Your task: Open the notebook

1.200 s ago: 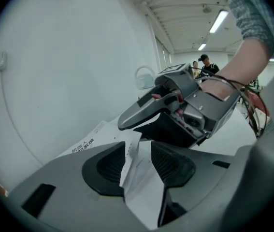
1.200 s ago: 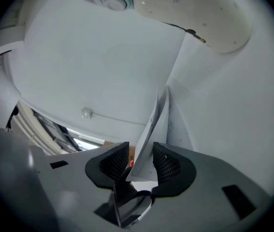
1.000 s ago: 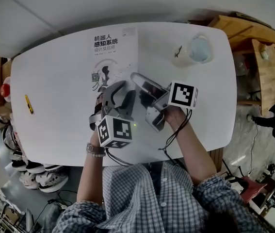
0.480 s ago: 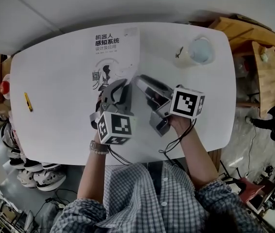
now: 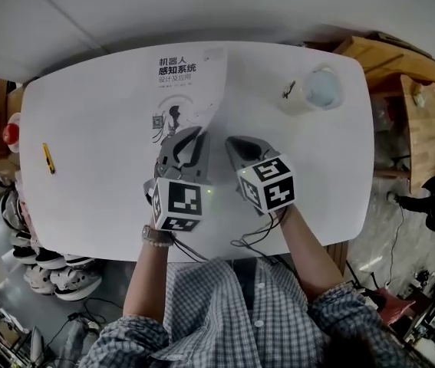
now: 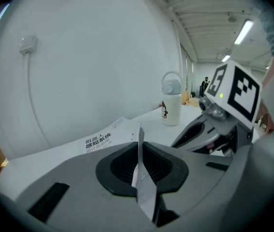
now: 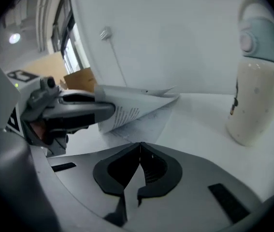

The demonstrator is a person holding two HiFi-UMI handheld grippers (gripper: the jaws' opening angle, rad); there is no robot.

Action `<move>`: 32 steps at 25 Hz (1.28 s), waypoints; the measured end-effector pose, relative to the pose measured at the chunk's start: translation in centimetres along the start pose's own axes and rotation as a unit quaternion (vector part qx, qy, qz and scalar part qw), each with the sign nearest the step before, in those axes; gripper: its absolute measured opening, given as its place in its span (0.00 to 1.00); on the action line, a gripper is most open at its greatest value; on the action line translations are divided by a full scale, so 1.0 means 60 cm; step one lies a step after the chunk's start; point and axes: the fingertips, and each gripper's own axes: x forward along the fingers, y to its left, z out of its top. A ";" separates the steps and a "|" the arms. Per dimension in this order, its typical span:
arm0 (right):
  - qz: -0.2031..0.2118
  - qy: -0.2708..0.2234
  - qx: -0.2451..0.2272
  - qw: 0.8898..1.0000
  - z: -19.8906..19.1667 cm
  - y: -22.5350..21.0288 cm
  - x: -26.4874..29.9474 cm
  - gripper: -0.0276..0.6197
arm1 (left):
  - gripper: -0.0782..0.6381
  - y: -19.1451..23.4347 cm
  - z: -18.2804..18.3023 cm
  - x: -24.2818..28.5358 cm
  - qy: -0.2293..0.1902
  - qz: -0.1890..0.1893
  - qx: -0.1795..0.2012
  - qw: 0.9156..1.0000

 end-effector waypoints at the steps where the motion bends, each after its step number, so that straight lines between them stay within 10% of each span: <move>1: -0.004 0.010 -0.026 1.000 -0.004 0.006 0.006 0.08 | 0.16 0.002 0.001 -0.002 -0.003 0.000 -0.007 1.000; 7: -0.033 0.062 -0.121 0.990 -0.026 0.016 0.030 0.08 | 0.16 0.020 0.011 -0.016 -0.024 0.004 -0.053 0.998; 12: -0.036 0.060 -0.105 0.992 -0.031 0.012 0.031 0.08 | 0.16 0.042 0.018 -0.035 -0.051 0.011 -0.110 0.993; 20: -0.053 0.072 -0.134 0.987 -0.031 0.011 0.031 0.08 | 0.16 0.113 0.013 -0.087 -0.097 0.049 -0.234 0.966; 32: -0.055 0.086 -0.146 0.984 -0.033 0.011 0.033 0.08 | 0.16 0.217 -0.026 -0.153 -0.103 0.113 -0.260 0.953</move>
